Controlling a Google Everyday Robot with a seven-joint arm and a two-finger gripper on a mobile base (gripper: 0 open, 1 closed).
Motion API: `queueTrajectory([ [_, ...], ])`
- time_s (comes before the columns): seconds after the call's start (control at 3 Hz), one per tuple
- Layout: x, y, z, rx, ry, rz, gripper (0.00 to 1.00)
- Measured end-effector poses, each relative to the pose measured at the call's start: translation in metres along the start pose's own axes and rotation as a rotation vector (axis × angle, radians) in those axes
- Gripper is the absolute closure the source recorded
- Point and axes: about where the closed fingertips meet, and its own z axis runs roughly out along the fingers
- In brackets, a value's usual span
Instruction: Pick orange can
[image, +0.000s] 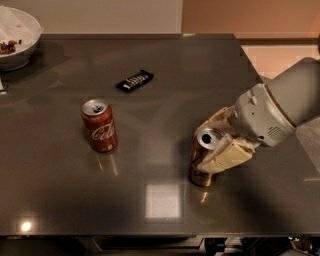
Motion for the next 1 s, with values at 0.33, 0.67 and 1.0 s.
queueTrajectory([
  [0.33,-0.008,-0.012,-0.014,0.001,-0.007,0.015,0.87],
  [0.67,-0.022,-0.03,-0.038,0.024,-0.015,0.021,1.0],
  [1.0,-0.036,-0.043,-0.06,0.049,-0.018,0.011,1.0],
])
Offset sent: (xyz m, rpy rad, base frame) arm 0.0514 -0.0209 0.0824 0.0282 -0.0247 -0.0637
